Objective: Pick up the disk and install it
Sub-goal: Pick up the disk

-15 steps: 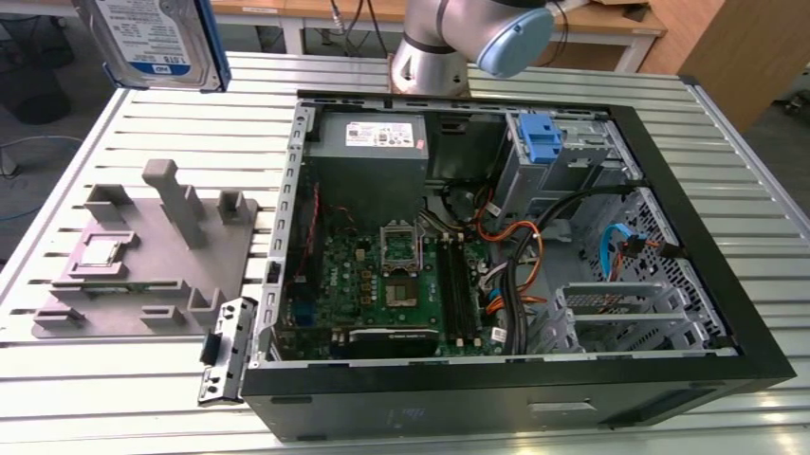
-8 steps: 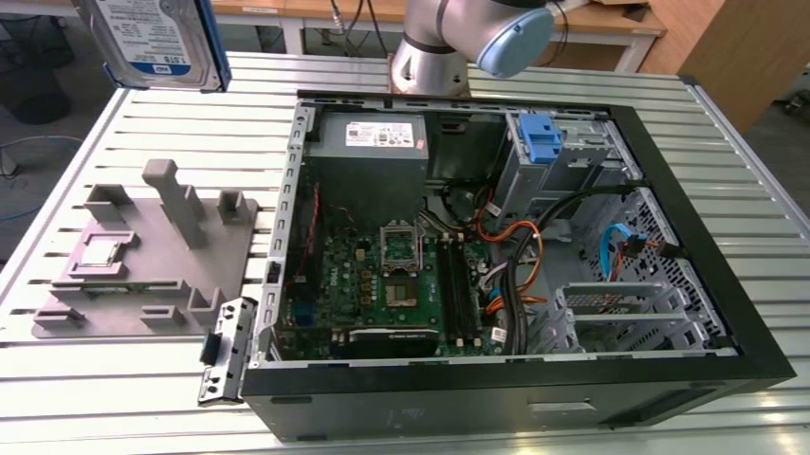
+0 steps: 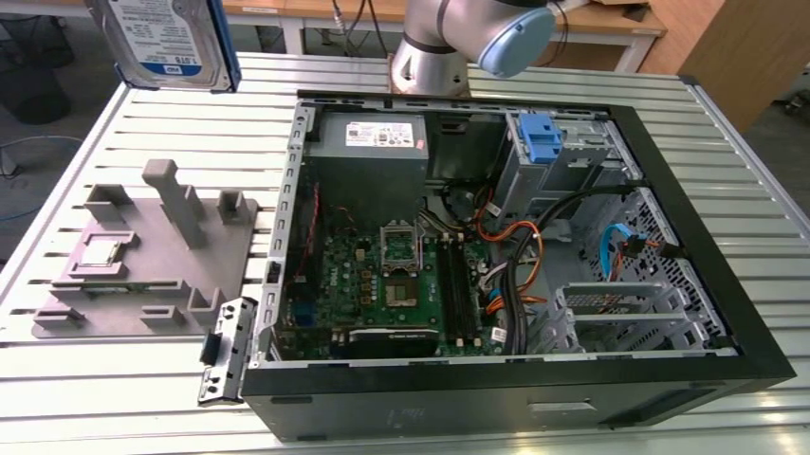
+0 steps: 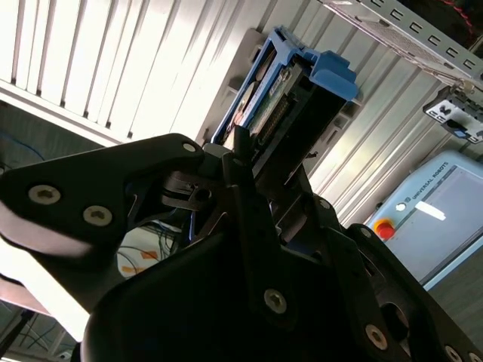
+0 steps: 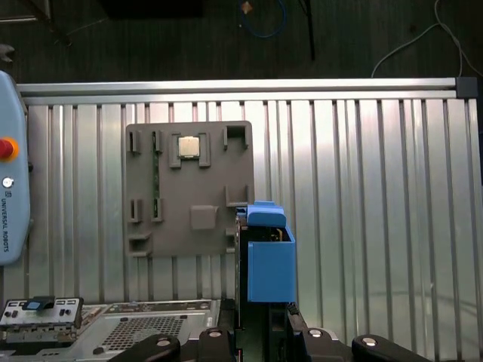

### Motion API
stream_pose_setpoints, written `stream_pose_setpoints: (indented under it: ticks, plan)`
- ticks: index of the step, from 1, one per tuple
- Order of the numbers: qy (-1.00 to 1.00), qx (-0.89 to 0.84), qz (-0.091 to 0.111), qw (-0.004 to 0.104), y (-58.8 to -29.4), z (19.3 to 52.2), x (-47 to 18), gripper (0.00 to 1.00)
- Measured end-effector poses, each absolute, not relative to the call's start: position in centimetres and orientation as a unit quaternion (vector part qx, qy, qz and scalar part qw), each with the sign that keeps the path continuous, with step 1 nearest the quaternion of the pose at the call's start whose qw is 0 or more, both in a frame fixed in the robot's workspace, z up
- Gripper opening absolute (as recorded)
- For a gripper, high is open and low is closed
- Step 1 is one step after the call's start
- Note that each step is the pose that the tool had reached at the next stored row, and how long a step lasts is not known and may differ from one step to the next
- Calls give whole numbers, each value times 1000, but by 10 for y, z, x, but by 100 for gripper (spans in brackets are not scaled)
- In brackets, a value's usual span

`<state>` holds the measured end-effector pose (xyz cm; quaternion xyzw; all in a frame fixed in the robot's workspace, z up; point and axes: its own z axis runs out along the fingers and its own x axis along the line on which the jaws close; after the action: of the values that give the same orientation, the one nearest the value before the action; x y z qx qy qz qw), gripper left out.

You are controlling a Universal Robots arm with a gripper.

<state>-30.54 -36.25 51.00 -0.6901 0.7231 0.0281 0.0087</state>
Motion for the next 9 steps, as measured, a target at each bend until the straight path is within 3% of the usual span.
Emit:
stream_pose_setpoints:
  ticks: [9]
  plan:
    - [723,-690,28,9,-362,510,-296,35]
